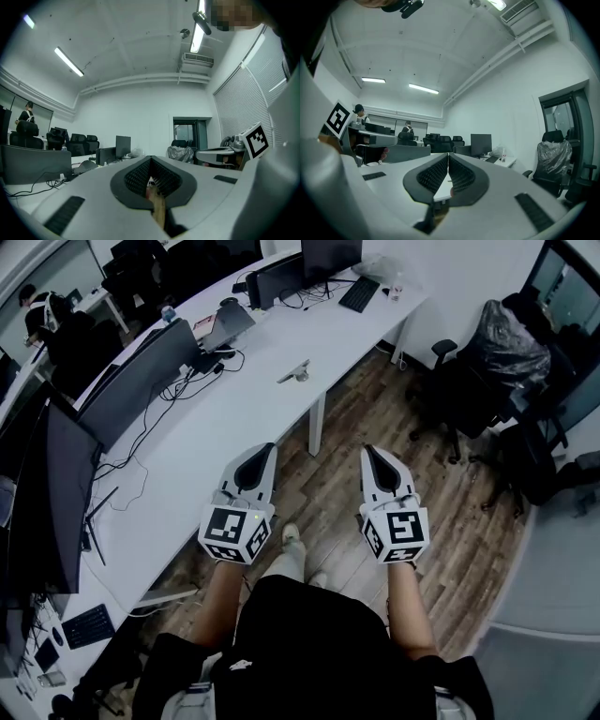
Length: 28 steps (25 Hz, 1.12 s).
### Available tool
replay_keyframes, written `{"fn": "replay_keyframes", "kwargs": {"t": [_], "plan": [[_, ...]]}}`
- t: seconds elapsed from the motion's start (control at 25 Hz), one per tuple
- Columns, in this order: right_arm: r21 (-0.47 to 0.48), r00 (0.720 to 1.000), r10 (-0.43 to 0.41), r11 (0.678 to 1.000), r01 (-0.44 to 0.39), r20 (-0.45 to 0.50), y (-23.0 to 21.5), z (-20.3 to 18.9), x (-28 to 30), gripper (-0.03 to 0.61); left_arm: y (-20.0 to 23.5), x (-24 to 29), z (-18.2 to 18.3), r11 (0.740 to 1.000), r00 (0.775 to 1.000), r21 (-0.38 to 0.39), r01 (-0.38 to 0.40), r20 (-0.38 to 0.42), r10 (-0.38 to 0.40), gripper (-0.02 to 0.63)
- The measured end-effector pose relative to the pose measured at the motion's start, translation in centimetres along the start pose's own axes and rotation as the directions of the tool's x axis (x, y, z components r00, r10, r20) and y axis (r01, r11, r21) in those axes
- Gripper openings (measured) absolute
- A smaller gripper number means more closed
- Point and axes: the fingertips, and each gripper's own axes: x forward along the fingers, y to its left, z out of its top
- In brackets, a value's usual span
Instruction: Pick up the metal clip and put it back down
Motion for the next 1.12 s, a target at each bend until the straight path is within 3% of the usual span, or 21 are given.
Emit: {"fn": "replay_keyframes", "kwargs": {"t": [0.52, 1.12], "plan": [[-0.014, 0.999, 0.026, 1.000, -0.027, -0.023, -0.8, -0.9, 4.8, 0.025, 3.2, 3.6, -0.5, 1.000, 1.000, -0.027, -0.013, 0.004, 0.013, 0.009], [-0.024, 0.996, 0.064, 0.998, -0.066, -0.064, -4.7, -1.7, 18.4, 0.025, 10.4, 15.7, -0.6, 0.999, 1.000, -0.035, -0.007, -0.015, 0.006, 0.009]]}}
